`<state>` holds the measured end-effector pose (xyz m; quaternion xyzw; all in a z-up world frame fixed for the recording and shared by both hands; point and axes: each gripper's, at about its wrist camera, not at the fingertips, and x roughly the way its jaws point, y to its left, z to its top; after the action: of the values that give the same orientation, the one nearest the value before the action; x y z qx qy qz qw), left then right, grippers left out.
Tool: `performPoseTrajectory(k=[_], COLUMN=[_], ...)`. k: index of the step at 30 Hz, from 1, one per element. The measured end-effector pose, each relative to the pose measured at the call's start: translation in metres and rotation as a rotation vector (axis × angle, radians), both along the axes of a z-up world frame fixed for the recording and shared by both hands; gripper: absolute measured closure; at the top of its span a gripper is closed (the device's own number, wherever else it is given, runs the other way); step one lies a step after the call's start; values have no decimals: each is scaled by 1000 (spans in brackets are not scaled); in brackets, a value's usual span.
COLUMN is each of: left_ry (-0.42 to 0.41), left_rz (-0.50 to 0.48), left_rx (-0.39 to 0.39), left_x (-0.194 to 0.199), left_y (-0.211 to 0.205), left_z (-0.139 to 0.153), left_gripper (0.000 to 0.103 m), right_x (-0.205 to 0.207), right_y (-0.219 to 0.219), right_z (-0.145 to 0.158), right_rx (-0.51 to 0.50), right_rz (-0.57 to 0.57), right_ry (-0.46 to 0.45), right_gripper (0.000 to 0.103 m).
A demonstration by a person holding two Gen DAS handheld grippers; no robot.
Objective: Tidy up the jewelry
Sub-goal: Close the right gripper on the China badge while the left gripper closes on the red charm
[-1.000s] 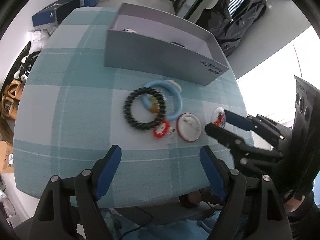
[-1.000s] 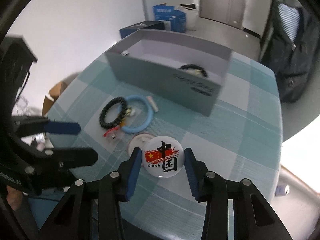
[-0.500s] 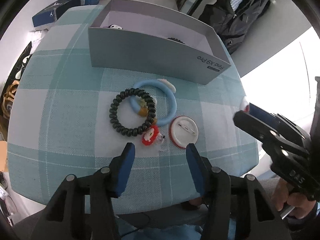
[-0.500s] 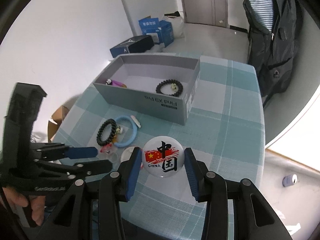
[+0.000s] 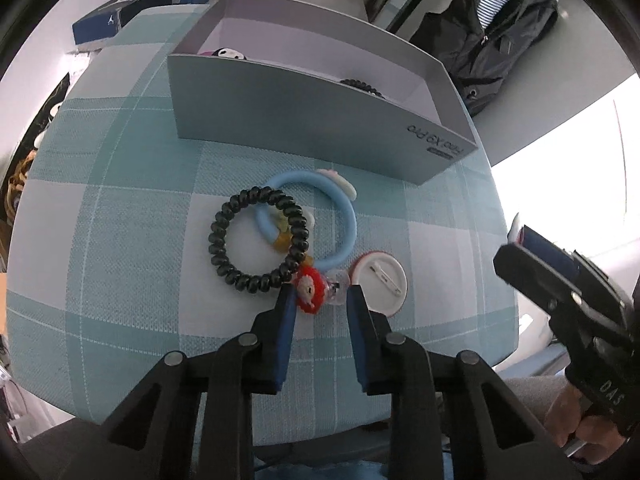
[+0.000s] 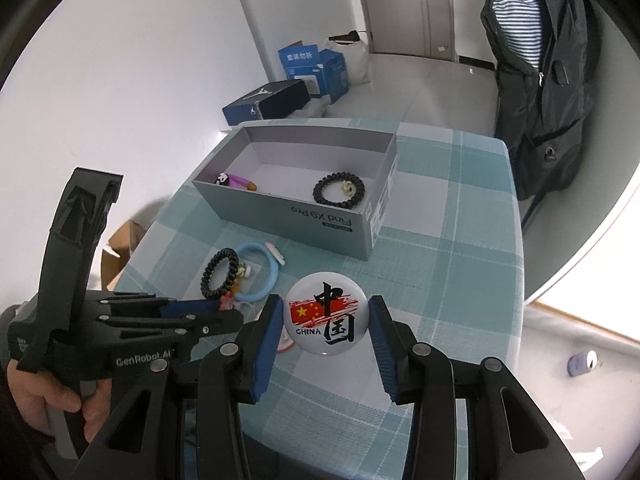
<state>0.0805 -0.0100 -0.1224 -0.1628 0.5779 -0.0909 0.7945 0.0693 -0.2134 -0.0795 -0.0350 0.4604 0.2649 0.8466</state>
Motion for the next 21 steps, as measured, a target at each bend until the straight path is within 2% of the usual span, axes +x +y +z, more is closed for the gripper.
performPoseTrajectory(k=[13, 16, 21], left_ry=[-25, -30, -72], left_rz=[-3, -3, -28], left_rx=[36, 16, 31], left_x=[11, 1, -11], left_y=[-13, -8, -10], left_z=[6, 11, 24], left_gripper=[87, 87, 87], right_x=[-2, -1, -2], right_y=[3, 3, 6], right_z=[0, 1, 4], right_rx=[-5, 2, 9], right_rz=[8, 5, 9], right_ry=[-3, -1, -10], right_gripper=[61, 61, 61])
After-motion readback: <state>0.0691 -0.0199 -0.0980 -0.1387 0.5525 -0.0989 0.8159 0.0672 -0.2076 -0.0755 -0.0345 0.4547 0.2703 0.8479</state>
